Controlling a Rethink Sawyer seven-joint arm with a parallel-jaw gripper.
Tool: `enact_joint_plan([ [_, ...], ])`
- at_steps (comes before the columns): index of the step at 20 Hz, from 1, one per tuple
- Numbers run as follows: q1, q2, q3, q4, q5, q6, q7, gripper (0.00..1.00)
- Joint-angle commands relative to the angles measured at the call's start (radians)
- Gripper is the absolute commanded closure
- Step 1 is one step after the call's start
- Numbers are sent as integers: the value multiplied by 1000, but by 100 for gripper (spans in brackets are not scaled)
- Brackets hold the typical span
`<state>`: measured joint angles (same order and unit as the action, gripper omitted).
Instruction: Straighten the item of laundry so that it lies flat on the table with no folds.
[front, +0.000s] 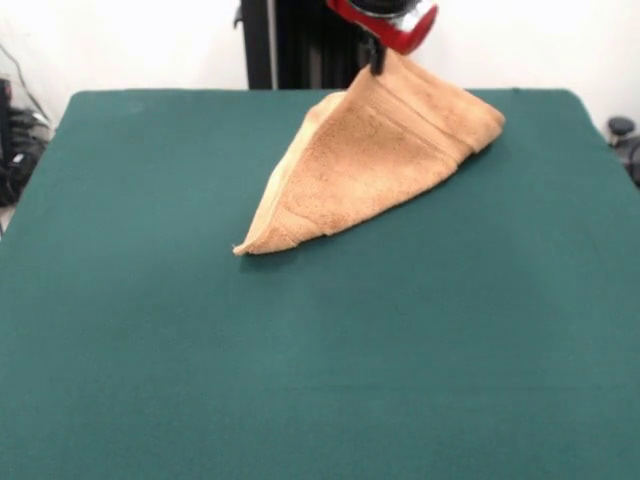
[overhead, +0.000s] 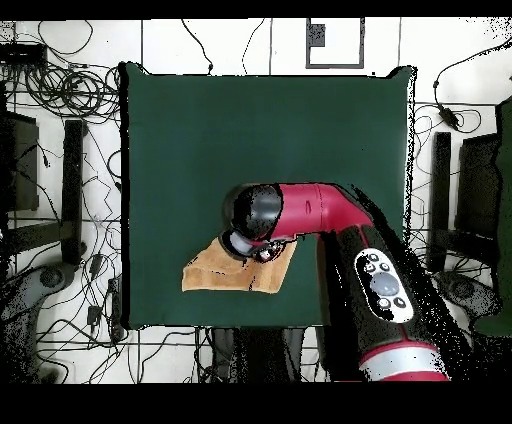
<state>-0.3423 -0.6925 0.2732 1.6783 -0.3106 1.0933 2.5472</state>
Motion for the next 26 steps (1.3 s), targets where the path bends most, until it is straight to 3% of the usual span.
enact_joint_plan([
  [1,16,106,125,-138,59,144,-157,100],
  [11,52,138,118,-189,102,161,-70,100],
  [26,216,231,27,-347,182,127,177,100],
])
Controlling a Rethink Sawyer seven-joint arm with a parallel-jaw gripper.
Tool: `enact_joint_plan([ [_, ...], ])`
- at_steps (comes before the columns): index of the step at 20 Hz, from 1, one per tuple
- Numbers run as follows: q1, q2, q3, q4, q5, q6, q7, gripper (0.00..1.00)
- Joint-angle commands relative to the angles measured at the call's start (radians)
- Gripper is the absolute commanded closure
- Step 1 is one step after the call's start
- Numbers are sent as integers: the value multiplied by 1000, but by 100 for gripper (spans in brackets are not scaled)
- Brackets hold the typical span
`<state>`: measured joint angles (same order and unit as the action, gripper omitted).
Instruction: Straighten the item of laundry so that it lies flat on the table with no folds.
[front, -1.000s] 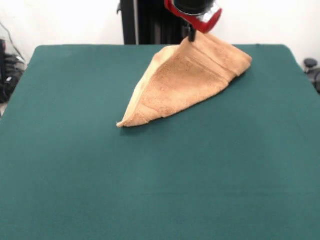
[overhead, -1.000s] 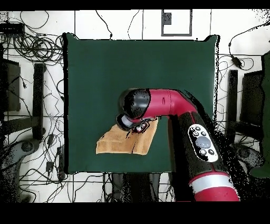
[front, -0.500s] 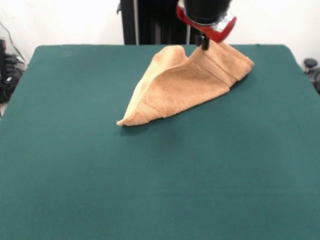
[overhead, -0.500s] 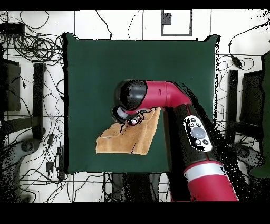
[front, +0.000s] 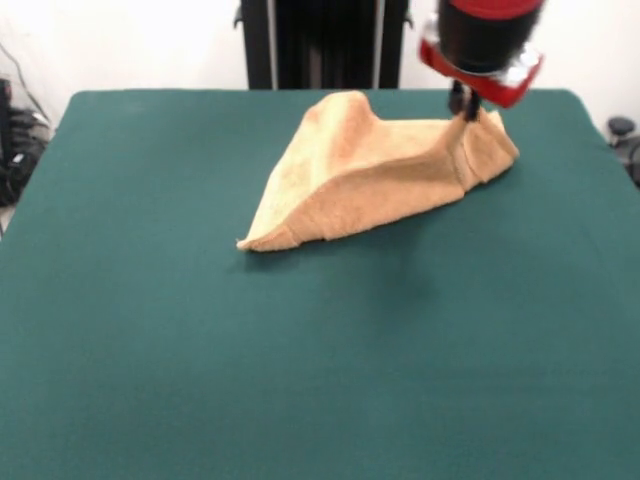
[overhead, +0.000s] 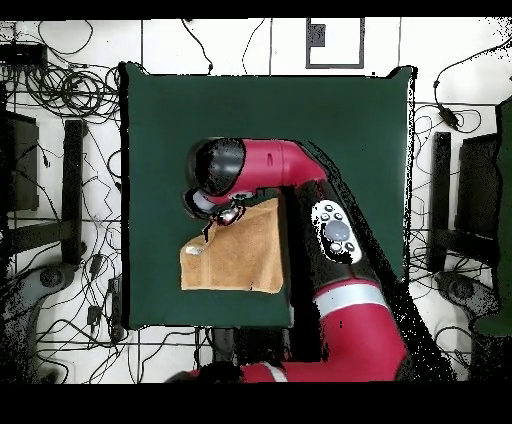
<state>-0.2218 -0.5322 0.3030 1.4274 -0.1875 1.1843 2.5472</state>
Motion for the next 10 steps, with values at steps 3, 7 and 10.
enact_joint_plan([
  [3,128,92,-27,-140,73,46,216,100],
  [7,163,120,-60,-186,90,29,261,100],
  [10,192,148,-88,-232,101,16,300,100],
])
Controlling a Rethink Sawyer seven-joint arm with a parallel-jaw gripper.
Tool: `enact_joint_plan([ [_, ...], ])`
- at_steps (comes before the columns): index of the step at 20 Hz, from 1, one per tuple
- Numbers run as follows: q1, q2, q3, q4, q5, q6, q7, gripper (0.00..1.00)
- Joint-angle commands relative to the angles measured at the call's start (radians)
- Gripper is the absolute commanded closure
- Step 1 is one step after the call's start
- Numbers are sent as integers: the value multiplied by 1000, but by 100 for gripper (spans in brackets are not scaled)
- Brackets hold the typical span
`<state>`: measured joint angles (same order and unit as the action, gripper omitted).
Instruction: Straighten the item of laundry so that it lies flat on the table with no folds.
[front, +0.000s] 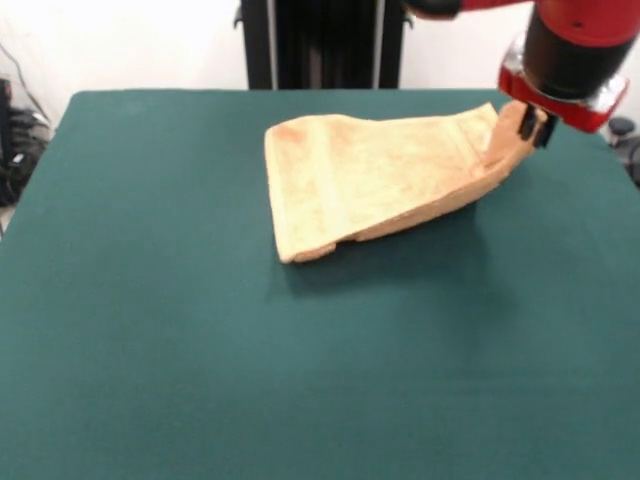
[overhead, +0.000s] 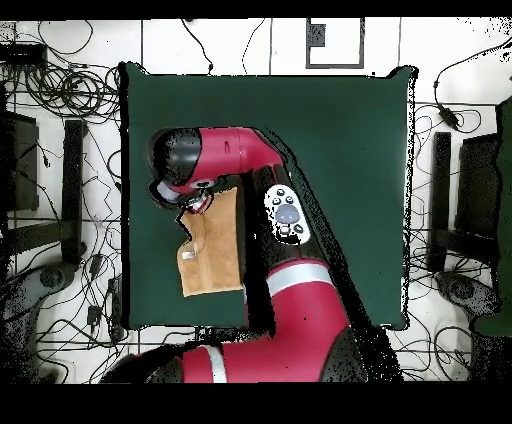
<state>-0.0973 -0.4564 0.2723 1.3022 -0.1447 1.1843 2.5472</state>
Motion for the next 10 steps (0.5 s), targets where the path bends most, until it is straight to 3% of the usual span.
enact_joint_plan([
  [1,80,83,-69,-124,59,5,314,100],
  [4,121,126,-114,-182,56,-29,365,100],
  [10,193,193,-217,-205,37,-218,460,100],
])
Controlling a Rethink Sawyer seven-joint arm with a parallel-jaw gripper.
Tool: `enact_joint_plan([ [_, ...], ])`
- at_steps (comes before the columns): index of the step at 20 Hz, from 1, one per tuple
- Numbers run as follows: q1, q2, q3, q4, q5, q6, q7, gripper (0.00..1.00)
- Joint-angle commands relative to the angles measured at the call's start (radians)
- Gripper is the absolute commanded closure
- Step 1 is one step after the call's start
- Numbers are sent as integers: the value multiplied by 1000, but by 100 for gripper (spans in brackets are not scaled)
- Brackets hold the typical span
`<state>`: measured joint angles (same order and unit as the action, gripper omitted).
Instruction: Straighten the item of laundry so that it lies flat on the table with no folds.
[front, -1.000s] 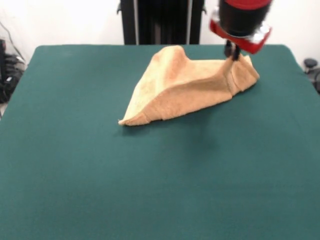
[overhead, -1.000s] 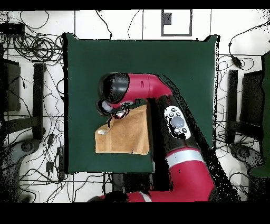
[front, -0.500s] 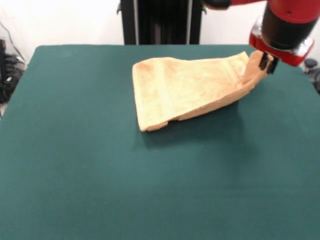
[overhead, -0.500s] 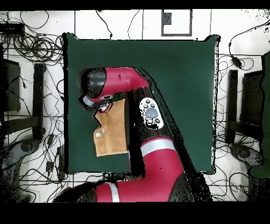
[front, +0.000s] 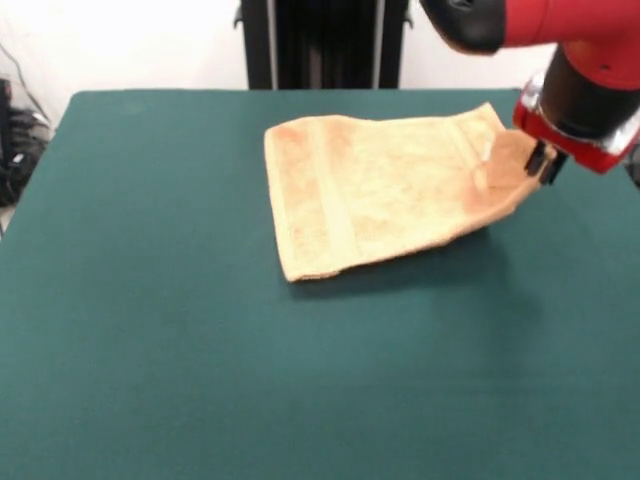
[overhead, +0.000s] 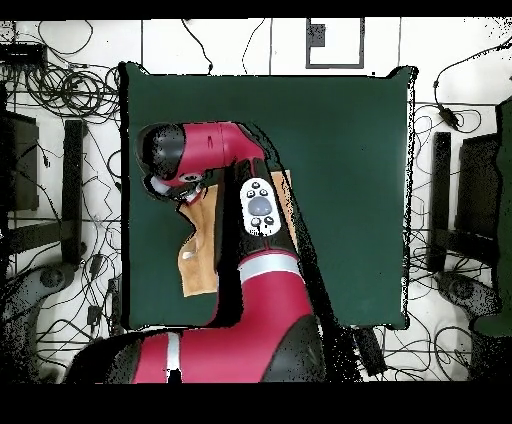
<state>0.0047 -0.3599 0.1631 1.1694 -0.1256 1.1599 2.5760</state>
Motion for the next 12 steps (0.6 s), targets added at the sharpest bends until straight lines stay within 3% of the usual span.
enact_joint_plan([
  [1,109,110,-127,-83,18,-212,462,100],
  [12,219,268,-266,-303,94,-175,669,100],
])
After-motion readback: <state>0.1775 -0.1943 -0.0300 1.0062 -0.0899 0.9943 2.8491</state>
